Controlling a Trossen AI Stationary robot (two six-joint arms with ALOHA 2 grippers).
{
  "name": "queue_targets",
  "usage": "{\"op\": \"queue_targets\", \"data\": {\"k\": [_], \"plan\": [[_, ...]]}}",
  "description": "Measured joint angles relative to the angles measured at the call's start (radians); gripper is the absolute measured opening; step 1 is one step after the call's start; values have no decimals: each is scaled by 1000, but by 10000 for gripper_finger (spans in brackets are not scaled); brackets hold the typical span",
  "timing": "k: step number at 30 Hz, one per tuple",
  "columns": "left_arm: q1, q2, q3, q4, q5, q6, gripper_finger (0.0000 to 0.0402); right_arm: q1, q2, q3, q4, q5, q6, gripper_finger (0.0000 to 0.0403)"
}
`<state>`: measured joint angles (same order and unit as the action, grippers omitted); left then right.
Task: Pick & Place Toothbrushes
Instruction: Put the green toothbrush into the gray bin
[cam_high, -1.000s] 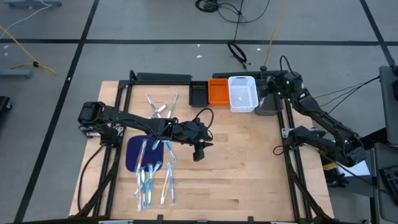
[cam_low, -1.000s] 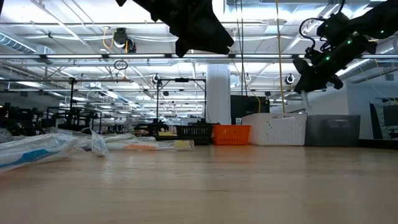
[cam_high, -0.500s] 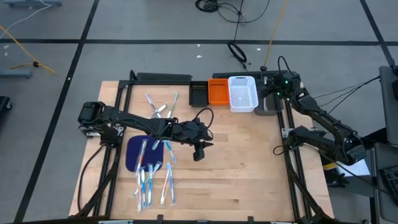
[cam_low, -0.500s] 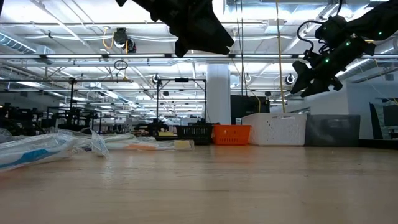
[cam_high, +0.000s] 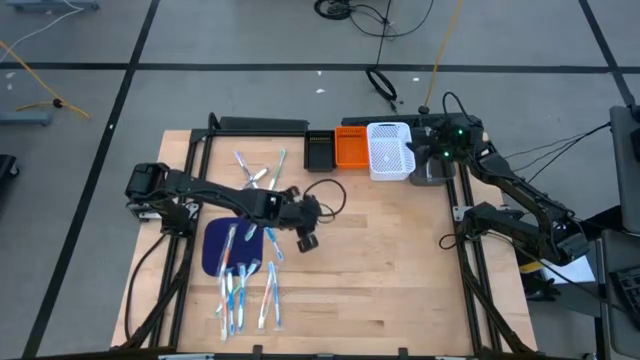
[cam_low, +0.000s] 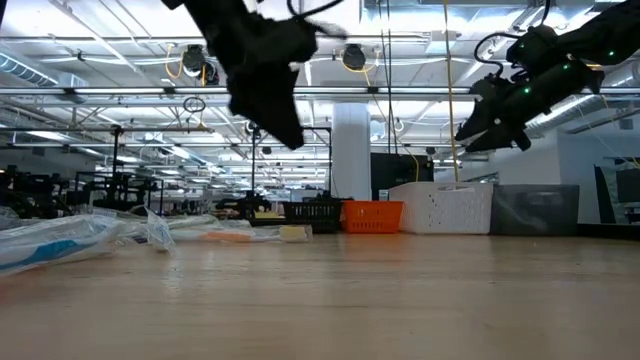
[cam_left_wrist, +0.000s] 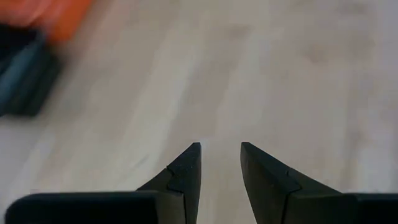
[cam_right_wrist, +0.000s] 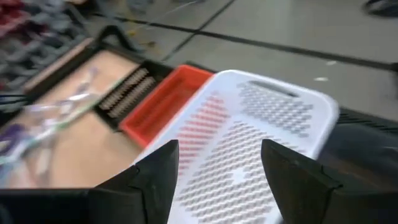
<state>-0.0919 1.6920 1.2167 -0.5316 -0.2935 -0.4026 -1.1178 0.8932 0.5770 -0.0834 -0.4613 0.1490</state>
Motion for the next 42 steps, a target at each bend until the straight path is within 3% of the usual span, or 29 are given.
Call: {"op": "queue_targets", "data": {"k": [6,10,17,24,29,42], "plan": [[68,0,0,-301,-135,-296,113,15,0,0,1,-91,15,216],[121,0,0,-387,-163,-376,113,58,0,0,4,-91,15,216],[254,0,-19,-392,-97,-395,113,138,-7,0,5,-91,10,215],[379,0,-114,-338,-28,-388,113,192,-54,0,5,-90,7,215],[422,0,-177,-222,52,-347,113,213,-98,0,5,-86,7,215],[446,0,-203,-197,23,-340,113,251,-149,0,5,-86,7,215]]}}
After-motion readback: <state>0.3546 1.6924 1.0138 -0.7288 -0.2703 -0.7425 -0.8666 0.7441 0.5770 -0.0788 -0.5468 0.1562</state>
